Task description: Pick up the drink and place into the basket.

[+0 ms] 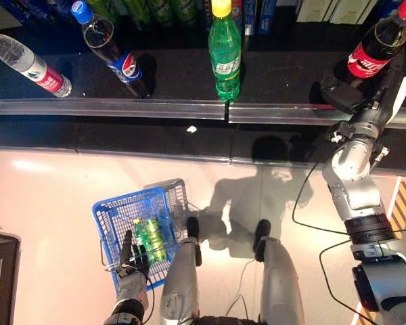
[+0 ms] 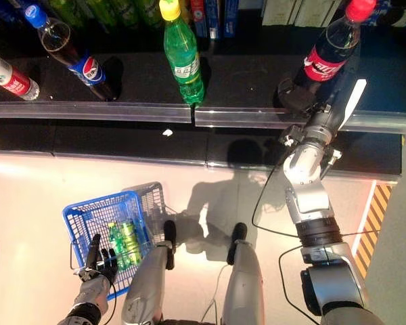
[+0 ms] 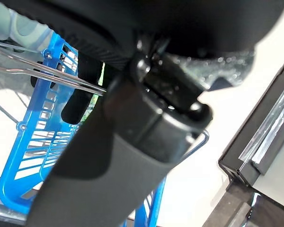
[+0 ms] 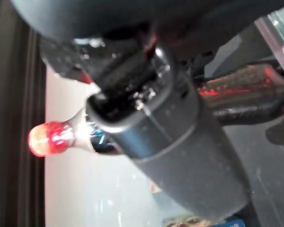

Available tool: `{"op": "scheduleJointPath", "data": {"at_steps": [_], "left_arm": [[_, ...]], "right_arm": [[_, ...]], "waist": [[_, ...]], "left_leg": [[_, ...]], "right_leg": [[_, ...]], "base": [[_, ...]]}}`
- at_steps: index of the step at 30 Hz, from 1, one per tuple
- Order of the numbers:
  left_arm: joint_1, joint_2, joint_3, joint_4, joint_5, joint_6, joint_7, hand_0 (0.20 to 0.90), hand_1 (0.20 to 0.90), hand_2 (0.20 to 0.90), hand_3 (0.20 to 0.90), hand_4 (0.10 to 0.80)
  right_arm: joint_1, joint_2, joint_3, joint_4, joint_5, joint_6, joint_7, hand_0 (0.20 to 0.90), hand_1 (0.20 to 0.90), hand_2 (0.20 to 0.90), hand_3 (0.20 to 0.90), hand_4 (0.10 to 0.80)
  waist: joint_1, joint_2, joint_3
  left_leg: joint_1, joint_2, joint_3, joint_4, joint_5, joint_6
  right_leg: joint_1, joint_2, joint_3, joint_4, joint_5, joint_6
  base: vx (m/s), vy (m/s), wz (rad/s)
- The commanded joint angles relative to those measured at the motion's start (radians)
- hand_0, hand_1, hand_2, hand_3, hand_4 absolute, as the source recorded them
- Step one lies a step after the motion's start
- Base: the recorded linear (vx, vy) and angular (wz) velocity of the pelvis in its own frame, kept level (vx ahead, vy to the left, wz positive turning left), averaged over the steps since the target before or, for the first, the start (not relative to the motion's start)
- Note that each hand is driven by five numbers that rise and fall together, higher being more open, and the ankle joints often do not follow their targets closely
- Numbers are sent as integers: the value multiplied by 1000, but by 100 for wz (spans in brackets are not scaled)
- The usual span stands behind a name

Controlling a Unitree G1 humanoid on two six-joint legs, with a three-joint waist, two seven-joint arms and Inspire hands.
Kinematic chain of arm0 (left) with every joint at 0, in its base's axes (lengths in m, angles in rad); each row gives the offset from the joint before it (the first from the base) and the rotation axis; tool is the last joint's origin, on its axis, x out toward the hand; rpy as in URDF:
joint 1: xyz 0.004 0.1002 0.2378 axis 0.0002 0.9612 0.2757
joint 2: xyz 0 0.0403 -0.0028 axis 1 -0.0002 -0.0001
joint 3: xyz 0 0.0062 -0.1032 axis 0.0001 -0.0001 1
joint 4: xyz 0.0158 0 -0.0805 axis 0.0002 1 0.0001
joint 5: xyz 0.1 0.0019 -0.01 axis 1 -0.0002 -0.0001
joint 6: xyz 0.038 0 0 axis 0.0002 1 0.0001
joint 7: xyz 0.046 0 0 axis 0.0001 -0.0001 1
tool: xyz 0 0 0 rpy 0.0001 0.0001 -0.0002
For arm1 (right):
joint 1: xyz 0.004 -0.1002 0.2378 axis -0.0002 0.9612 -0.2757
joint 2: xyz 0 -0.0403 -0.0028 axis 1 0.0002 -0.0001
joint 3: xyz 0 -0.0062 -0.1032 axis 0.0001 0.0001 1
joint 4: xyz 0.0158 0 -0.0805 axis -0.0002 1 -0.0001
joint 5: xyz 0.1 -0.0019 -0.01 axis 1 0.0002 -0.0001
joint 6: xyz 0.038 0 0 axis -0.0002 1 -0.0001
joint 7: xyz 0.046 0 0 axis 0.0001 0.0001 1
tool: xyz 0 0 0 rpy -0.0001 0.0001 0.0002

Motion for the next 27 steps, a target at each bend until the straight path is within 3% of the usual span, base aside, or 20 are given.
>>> {"op": "scheduleJointPath", "data": {"at_steps": [1,5,6,7,8,9,27], "left_arm": [[71,132,-10,-58,8,-100,-3,300,300,300,200,100],[68,136,-17,-57,6,-93,-8,300,300,300,200,100],[68,135,-18,-60,10,-90,-10,300,300,300,200,100],[69,135,-21,-65,12,-89,-8,300,300,300,200,100],[70,136,-25,-68,12,-89,-8,300,300,300,200,100],[69,137,-27,-70,12,-88,-7,300,300,300,200,100],[63,158,-46,-84,-1,-73,-19,300,300,300,200,100]], "right_arm": [[-158,-103,-15,-21,-19,-69,-50,900,900,900,900,800],[-206,-127,-2,42,-3,-71,-68,900,900,900,900,800],[-220,-133,0,58,2,-71,-70,820,820,820,807,707],[-228,-138,3,70,5,-76,-69,474,474,474,403,303],[-239,-144,5,82,12,-79,-66,366,366,366,277,177],[-246,-146,7,88,14,-79,-64,300,300,300,200,100],[-397,-196,73,240,94,-108,-10,300,300,300,200,100]], "waist": [[-7,-10,-16],[2,-4,-16],[5,-3,-16],[7,-1,-16],[9,-1,-16],[10,-1,-16],[38,3,-16]], "left_leg": [[-33,-20,-76,92,124,27],[-40,-23,-78,90,128,27],[-41,-24,-79,89,128,27],[-42,-24,-80,88,128,28],[-44,-25,-80,89,128,28],[-45,-26,-80,88,127,29],[-48,-41,-81,94,107,36]], "right_leg": [[91,-14,31,-133,52,-7],[84,-16,27,-128,49,-9],[83,-17,25,-128,48,-9],[80,-18,24,-126,48,-9],[77,-18,23,-125,48,-9],[77,-19,21,-125,48,-10],[69,-27,1,-108,37,-13]], "base": [[3,8,6],[2,1,2],[0,0,0],[4,-13,3],[-4,-11,4],[-13,-9,6],[-8,2,3]]}}
